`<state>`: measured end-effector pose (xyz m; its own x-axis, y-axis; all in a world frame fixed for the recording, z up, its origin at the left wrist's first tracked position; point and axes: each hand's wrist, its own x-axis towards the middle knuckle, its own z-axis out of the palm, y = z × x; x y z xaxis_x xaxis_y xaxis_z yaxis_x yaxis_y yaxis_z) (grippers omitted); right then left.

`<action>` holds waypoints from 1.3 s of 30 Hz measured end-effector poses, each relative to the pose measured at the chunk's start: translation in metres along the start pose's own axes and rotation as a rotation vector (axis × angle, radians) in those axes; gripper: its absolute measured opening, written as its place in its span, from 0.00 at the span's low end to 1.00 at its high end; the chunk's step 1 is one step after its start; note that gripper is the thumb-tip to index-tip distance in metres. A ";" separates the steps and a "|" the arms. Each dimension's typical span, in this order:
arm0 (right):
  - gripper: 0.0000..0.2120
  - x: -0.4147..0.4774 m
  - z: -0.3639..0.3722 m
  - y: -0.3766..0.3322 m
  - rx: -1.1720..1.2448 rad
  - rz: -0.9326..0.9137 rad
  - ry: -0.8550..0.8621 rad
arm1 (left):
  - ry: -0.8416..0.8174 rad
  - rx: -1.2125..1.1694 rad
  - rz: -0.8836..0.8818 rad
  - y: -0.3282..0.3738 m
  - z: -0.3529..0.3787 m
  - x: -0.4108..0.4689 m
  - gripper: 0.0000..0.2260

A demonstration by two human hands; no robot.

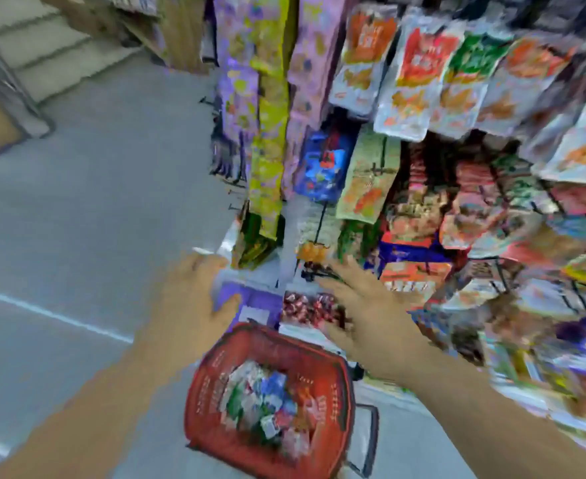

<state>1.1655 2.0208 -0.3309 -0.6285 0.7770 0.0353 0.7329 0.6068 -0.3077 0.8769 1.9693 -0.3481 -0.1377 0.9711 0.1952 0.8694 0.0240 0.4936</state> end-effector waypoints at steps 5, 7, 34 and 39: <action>0.31 0.003 0.146 0.027 -0.003 0.068 -0.303 | -0.217 0.082 -0.229 -0.068 0.102 -0.069 0.24; 0.31 0.006 0.202 0.046 -0.025 0.070 -0.387 | -0.346 0.175 -0.319 -0.090 0.150 -0.088 0.24; 0.51 -0.012 0.736 0.239 0.146 0.627 -0.801 | -1.108 0.447 -0.571 -0.291 0.653 -0.165 0.54; 0.63 -0.007 0.753 0.235 -0.035 0.547 -0.684 | -1.147 0.398 -0.581 -0.322 0.679 -0.150 0.53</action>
<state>1.1463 2.0322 -1.1196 -0.1961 0.6964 -0.6903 0.9778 0.1918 -0.0843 0.9400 1.9777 -1.1116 -0.2287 0.4417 -0.8675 0.9259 0.3740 -0.0536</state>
